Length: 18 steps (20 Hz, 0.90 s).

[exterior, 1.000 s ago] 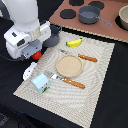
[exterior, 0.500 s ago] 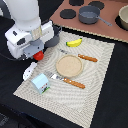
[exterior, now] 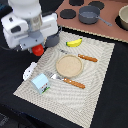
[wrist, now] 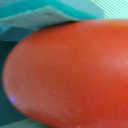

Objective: Interact with the objects in diverse but meaningful ways.

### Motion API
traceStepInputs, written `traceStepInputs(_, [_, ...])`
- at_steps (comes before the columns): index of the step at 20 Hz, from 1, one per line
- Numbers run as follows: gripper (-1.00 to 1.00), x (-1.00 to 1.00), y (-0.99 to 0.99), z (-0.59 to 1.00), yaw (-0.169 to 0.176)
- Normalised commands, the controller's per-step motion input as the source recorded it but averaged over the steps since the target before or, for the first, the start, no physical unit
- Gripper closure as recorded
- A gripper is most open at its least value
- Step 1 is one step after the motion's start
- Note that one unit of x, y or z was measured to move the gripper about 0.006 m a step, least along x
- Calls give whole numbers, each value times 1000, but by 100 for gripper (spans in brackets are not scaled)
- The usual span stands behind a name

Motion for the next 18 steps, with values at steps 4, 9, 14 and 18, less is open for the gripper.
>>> traceStepInputs(4, [100,0,687,243,43])
traceStepInputs(9, [100,3,729,45,82])
traceStepInputs(14, [100,0,575,-17,75])
traceStepInputs(18, [100,-134,151,-176,11])
